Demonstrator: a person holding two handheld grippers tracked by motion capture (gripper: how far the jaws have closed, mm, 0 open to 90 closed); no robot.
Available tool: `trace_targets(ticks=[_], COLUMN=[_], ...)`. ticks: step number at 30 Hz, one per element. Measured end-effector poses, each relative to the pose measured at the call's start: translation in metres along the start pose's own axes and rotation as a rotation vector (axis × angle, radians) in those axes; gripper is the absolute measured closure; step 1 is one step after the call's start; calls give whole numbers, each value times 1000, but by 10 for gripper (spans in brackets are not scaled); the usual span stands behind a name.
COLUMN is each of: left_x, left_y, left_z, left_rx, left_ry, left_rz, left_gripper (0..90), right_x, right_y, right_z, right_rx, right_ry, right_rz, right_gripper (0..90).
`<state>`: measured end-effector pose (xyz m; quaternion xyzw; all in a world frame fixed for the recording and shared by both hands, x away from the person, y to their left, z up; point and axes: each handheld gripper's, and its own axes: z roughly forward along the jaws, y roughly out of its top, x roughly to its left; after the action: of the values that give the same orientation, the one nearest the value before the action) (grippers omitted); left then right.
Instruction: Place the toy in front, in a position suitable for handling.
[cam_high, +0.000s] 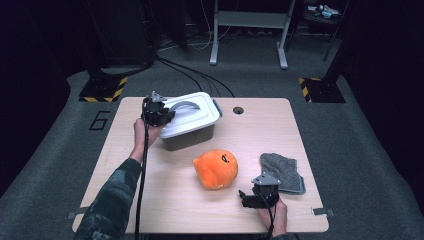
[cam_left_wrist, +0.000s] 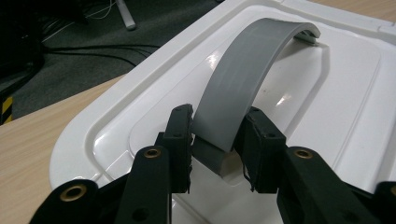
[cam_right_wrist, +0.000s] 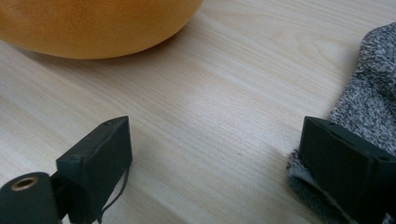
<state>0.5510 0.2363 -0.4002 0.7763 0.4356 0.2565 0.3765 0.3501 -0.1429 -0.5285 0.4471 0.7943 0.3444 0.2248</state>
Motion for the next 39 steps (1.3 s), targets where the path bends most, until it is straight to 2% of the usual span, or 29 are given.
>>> trace_targets(ticks=[1,3,5,6,8,12,15,19,25,26,28,29,30,32,33,35,39], left_x=[0,1,2,1,2,0,-4,-11,-29,-29,-40,-43,-47,-55,-59,-66,-78], left_y=[0,1,2,3,4,3,0,-3,-6,-6,-11,-13,-16,-21,-23,-28,-36], left_z=[-1,-4,-9,-12,-18,-29,-39,-54,-71,-71,-74,-74,-74,-74,-73,-74,-72], left_rx=[-9,-24,-31,-28,-29,-6,-5,-30,-54,-54,-59,-60,-61,-54,-64,-59,-50], left_ry=[2,3,-2,7,-3,-15,-38,-52,-86,-86,-110,-115,-120,-134,-144,-146,-161], left_rz=[-14,-30,-33,-32,-40,-31,-24,-14,34,34,49,53,60,71,67,92,112], left_gripper=[614,486,378,353,286,201,165,149,146,146,146,146,146,146,145,146,146], right_x=[0,0,0,-2,-1,-1,-1,-1,-2,-2,-2,-2,-4,-4,-5,-5,-4], right_y=[0,0,0,0,0,0,0,0,0,0,0,0,0,0,0,0,1], right_z=[0,0,0,-1,0,0,0,0,0,0,0,-1,-1,-1,-1,-1,-1], right_rx=[-1,0,-1,3,-2,-1,0,3,11,11,6,7,8,9,12,10,11], right_ry=[0,0,1,7,6,7,10,12,12,12,13,17,19,28,27,26,24], right_rz=[0,-1,0,-20,-7,-6,-3,0,-13,-13,0,25,5,24,19,14,28], right_gripper=[89,89,89,89,88,88,88,88,87,87,88,88,87,86,86,86,85])
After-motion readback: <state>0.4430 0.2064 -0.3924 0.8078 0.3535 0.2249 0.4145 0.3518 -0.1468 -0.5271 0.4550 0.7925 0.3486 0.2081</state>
